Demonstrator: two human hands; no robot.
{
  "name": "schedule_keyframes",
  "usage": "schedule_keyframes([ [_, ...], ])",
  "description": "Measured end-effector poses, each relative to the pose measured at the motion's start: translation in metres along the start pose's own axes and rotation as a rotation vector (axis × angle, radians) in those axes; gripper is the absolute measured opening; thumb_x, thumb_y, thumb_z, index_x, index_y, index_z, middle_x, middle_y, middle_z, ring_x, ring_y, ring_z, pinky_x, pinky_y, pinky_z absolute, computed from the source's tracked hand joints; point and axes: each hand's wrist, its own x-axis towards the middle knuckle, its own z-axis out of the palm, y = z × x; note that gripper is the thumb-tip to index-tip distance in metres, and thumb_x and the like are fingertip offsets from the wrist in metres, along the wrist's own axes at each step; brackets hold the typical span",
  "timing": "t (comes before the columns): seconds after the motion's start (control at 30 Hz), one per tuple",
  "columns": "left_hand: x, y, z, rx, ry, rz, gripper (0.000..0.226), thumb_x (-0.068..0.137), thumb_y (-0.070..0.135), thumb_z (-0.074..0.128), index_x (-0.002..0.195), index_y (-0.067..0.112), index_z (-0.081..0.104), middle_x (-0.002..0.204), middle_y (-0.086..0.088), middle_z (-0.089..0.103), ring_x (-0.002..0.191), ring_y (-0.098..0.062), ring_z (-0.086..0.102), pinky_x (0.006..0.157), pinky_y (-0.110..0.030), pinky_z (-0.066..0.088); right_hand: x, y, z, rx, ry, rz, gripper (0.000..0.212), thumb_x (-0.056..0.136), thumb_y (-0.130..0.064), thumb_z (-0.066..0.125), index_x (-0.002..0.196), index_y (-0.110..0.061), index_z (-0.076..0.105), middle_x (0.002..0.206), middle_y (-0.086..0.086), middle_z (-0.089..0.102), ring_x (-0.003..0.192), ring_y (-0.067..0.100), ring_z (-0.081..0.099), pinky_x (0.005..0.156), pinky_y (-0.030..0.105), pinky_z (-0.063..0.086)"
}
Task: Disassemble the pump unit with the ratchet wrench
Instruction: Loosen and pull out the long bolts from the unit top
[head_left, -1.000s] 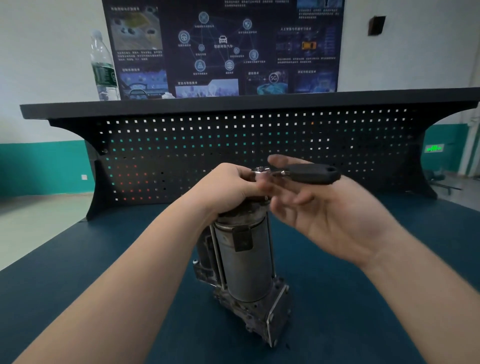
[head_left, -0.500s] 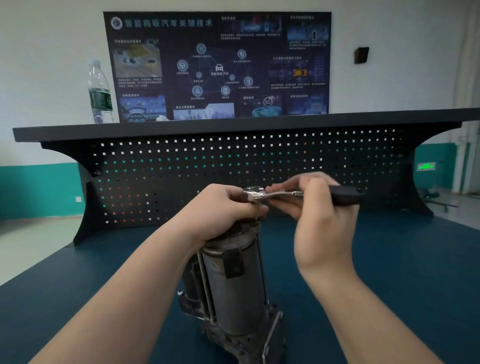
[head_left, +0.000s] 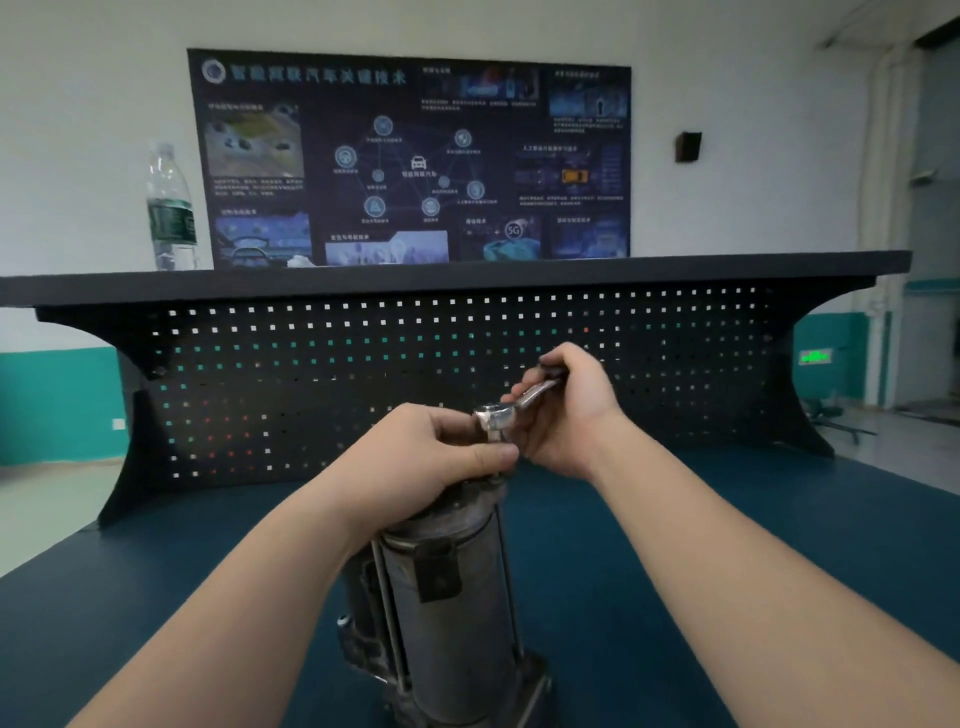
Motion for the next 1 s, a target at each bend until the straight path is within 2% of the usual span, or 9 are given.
schedule_keyframes([
  [0.07, 0.0, -0.004, -0.005, 0.018, -0.079, -0.019, 0.025, 0.073, 0.054, 0.073, 0.09, 0.036, 0.076, 0.096, 0.003, 0.075, 0.083, -0.003, 0.064, 0.084, -0.025, 0.048, 0.016, 0.004, 0.006, -0.122, -0.045, 0.13, 0.041, 0.087, -0.029, 0.046, 0.049, -0.013, 0.049, 0.044, -0.002, 0.049, 0.035, 0.016, 0.051, 0.051, 0.019, 0.044],
  [0.17, -0.001, -0.003, -0.01, -0.031, -0.158, -0.052, 0.035, 0.069, 0.056, 0.068, 0.093, 0.032, 0.076, 0.097, 0.005, 0.075, 0.085, -0.003, 0.065, 0.082, -0.024, 0.049, 0.03, 0.013, 0.016, -0.134, -0.135, 0.271, 0.03, 0.088, -0.028, 0.051, 0.063, -0.014, 0.049, 0.043, -0.007, 0.045, 0.034, 0.01, 0.045, 0.039, 0.016, 0.041],
  [0.37, 0.002, 0.003, -0.003, -0.043, -0.05, -0.094, 0.013, 0.082, 0.032, 0.069, 0.088, 0.025, 0.079, 0.097, -0.008, 0.074, 0.077, -0.007, 0.062, 0.076, -0.021, 0.048, 0.028, 0.02, 0.007, 0.037, -0.172, 0.24, 0.027, 0.09, -0.023, 0.05, 0.064, -0.015, 0.049, 0.048, -0.008, 0.051, 0.039, 0.008, 0.05, 0.044, 0.019, 0.046],
  [0.5, 0.003, 0.002, 0.003, -0.018, 0.019, -0.073, 0.009, 0.083, 0.031, 0.07, 0.081, 0.029, 0.079, 0.091, -0.004, 0.076, 0.082, -0.011, 0.063, 0.091, -0.036, 0.05, 0.005, 0.014, -0.005, 0.262, -0.099, 0.052, 0.027, 0.092, -0.018, 0.052, 0.065, -0.013, 0.052, 0.055, -0.004, 0.056, 0.046, 0.01, 0.059, 0.049, 0.018, 0.044],
  [0.63, 0.004, 0.003, 0.006, -0.006, 0.066, -0.056, 0.012, 0.082, 0.033, 0.07, 0.074, 0.032, 0.078, 0.073, 0.01, 0.074, 0.063, 0.004, 0.061, 0.063, -0.008, 0.046, -0.038, 0.022, -0.022, 0.265, -0.086, -0.311, 0.024, 0.087, -0.027, 0.064, 0.064, -0.019, 0.064, 0.063, -0.004, 0.064, 0.064, 0.012, 0.069, 0.043, 0.019, 0.044],
  [0.73, 0.003, 0.002, 0.007, -0.013, 0.075, -0.046, 0.01, 0.082, 0.028, 0.071, 0.075, 0.028, 0.078, 0.07, 0.013, 0.073, 0.057, 0.009, 0.06, 0.053, -0.003, 0.041, -0.068, 0.038, -0.026, 0.044, -0.104, -0.675, 0.014, 0.087, -0.031, 0.064, 0.074, -0.028, 0.062, 0.073, -0.003, 0.068, 0.079, 0.015, 0.07, 0.05, 0.022, 0.046],
  [0.87, 0.002, 0.004, 0.003, -0.07, -0.008, -0.041, 0.008, 0.08, 0.027, 0.073, 0.085, 0.026, 0.079, 0.084, 0.006, 0.076, 0.072, 0.002, 0.065, 0.068, -0.009, 0.05, -0.085, 0.053, -0.015, -0.551, 0.022, -1.251, 0.015, 0.091, -0.029, 0.056, 0.081, -0.018, 0.058, 0.078, 0.0, 0.069, 0.07, 0.014, 0.065, 0.063, 0.024, 0.05],
  [0.93, 0.002, 0.005, -0.002, -0.129, -0.096, -0.065, 0.013, 0.071, 0.032, 0.075, 0.082, 0.027, 0.079, 0.086, 0.006, 0.075, 0.077, -0.003, 0.065, 0.076, -0.018, 0.051, -0.084, 0.055, -0.008, -0.59, -0.038, -1.321, 0.02, 0.091, -0.023, 0.056, 0.077, -0.01, 0.058, 0.073, 0.003, 0.067, 0.065, 0.016, 0.065, 0.063, 0.029, 0.052],
  [1.0, 0.002, 0.006, -0.005, -0.216, -0.169, -0.102, 0.017, 0.065, 0.03, 0.074, 0.08, 0.025, 0.079, 0.085, 0.002, 0.072, 0.076, -0.007, 0.063, 0.071, -0.017, 0.052, -0.08, 0.048, -0.001, -0.298, -0.181, -1.14, 0.024, 0.088, -0.016, 0.054, 0.065, -0.015, 0.058, 0.06, 0.007, 0.063, 0.057, 0.022, 0.063, 0.053, 0.032, 0.049],
])
